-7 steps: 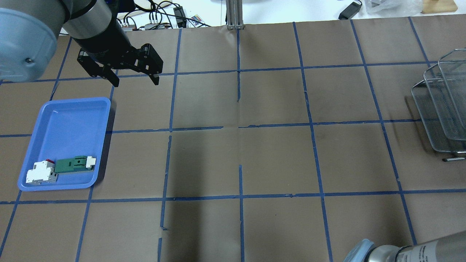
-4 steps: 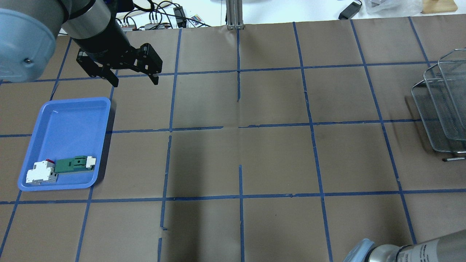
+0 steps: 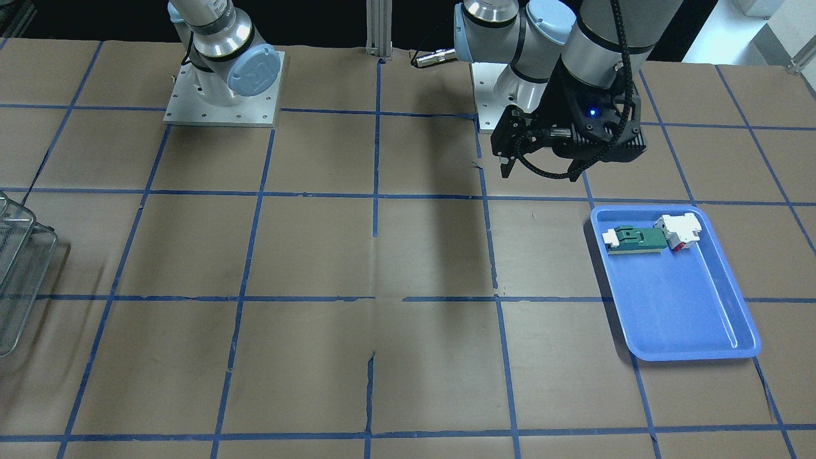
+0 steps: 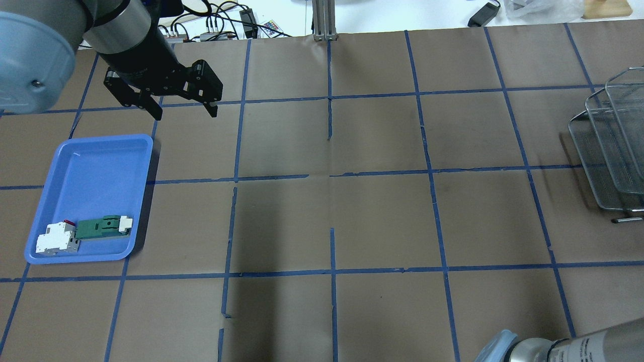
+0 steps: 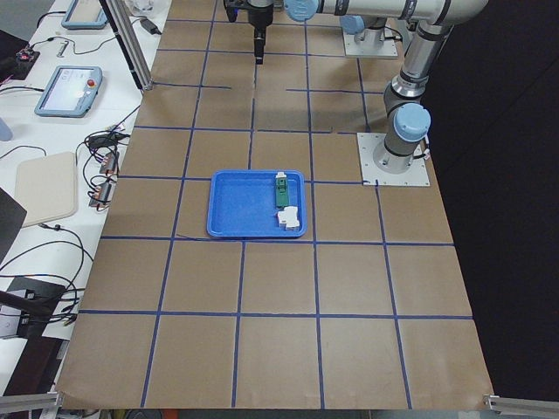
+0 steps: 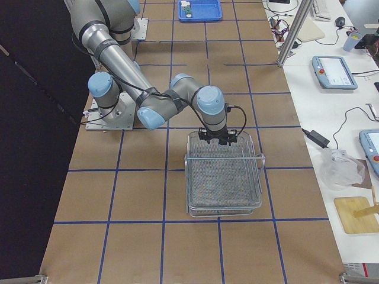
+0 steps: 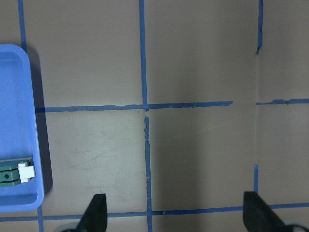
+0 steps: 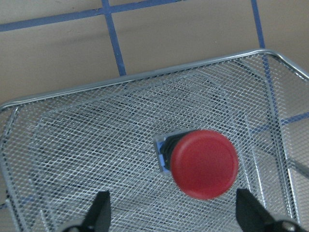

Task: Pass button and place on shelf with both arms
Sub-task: 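Lower the button into the mesh basket with the right gripper while the left arm retracts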

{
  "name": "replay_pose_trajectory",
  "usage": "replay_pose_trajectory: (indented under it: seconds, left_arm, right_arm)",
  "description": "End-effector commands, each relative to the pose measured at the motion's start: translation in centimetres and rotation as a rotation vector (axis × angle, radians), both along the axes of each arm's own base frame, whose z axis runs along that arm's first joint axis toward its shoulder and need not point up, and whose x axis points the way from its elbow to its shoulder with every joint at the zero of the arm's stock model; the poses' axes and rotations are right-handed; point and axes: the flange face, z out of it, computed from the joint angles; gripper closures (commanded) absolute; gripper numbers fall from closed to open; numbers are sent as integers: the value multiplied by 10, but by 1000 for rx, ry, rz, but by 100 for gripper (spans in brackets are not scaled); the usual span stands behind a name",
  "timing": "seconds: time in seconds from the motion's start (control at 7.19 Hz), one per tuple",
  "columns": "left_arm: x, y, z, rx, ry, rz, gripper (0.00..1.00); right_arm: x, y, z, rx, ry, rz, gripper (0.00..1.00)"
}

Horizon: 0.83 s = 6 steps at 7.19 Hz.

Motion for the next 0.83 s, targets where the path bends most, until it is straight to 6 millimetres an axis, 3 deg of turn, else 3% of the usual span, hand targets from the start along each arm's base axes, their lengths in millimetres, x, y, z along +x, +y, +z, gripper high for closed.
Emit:
replay_pose_trajectory:
  seconds: [0.0,0.28,0.42,0.56,0.7]
  left_arm:
    - [0,0,0,0,0,1,0]
    - [2,-1,-1,3,0,-2,0]
    - [0,0,0,0,0,-4,0]
    - [2,-1,0,-1,0,-2,0]
    - [1,0,0,-1,-2,-4,0]
  right_arm:
    - [35,26,55,50,37,-105,0]
    - [133,38,103,124,3,-269,0]
    - [194,41,122,130,-7,-308,0]
    - [262,33,127,135,-14,-347,0]
    - [311,35,133,134,30,-377,0]
